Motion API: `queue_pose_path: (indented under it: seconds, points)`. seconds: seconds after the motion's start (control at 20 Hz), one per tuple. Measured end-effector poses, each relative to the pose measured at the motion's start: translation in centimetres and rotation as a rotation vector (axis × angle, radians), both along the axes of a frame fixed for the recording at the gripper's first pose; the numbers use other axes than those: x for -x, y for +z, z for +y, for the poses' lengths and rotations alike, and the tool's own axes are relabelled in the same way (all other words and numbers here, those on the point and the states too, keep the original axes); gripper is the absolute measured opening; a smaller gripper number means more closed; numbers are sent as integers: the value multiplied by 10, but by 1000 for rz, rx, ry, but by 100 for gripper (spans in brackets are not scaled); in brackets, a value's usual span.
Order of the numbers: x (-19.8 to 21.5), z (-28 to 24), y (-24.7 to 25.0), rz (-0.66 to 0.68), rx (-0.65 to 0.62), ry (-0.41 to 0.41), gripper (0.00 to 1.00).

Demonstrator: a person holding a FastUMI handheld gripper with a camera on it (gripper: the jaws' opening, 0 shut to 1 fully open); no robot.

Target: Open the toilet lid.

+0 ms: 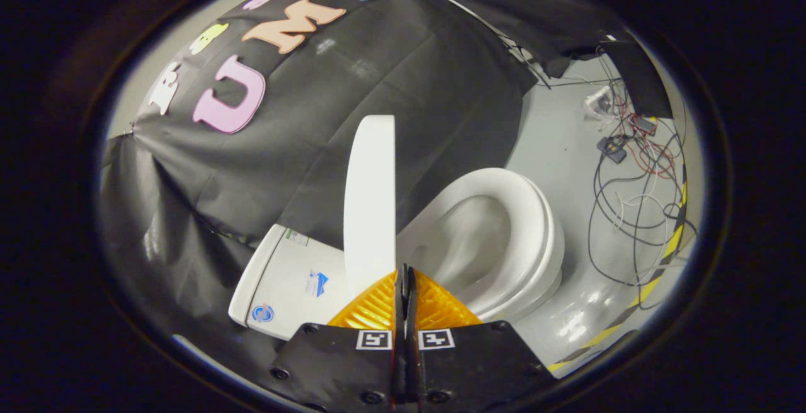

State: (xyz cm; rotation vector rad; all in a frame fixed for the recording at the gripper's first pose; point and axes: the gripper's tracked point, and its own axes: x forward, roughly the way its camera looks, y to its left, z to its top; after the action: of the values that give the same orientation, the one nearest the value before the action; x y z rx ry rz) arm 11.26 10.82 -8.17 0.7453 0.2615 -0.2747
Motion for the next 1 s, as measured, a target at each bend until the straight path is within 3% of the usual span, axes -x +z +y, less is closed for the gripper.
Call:
queue_pose_path:
  seconds: [1.0]
  points:
    - [-18, 48, 50, -33, 216, 16, 1]
